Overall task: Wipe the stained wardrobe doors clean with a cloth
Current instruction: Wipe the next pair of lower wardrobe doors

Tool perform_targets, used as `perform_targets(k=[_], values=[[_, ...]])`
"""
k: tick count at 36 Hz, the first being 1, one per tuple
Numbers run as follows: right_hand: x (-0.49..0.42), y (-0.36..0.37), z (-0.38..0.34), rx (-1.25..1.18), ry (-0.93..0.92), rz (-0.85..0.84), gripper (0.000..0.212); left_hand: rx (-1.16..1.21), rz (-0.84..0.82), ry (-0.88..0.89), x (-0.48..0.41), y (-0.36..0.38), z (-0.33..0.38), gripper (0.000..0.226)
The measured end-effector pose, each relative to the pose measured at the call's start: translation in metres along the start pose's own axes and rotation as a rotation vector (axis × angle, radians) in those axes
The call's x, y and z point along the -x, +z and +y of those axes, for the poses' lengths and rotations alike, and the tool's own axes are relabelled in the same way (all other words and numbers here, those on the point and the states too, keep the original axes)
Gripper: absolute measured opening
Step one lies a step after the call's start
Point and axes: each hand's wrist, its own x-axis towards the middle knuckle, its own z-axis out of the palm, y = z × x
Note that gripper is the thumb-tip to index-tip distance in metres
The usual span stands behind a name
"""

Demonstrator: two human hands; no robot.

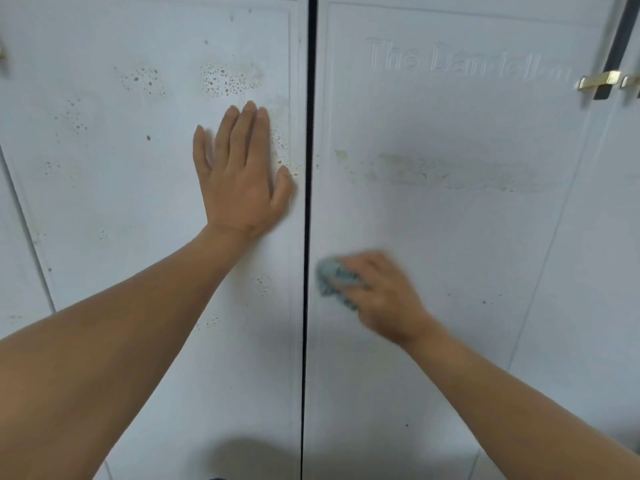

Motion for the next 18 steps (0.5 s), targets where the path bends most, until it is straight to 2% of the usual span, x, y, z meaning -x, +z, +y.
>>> perform_targets(k=[2, 5, 8, 12, 16, 18], values=[[-0.014, -0.018, 0.020, 0.107, 0.128, 0.139, 0.032, 0.016, 0.003, -0.037, 0.014, -0.002, 0.010, 0.074], [-0.018, -0.028, 0.047, 0.216, 0.279, 0.168, 0.038, 0.010, 0.007, 0.011, 0.052, -0.001, 0.032, 0.075], [-0.009, -0.019, 0.046, 0.234, 0.314, 0.170, 0.039, 0.004, -0.042, 0.043, 0.079, 0.009, 0.047, 0.076], [0.029, 0.009, 0.014, 0.137, 0.212, 0.097, 0.026, -0.062, -0.013, 0.090, 0.087, 0.022, 0.042, 0.078], [0.076, 0.031, -0.007, 0.054, -0.060, -0.142, 0.020, -0.071, 0.021, 0.095, 0.089, 0.026, 0.042, 0.079], [0.078, 0.031, -0.008, 0.048, -0.119, -0.204, 0.016, -0.068, 0.022, 0.092, 0.090, 0.026, 0.043, 0.079]])
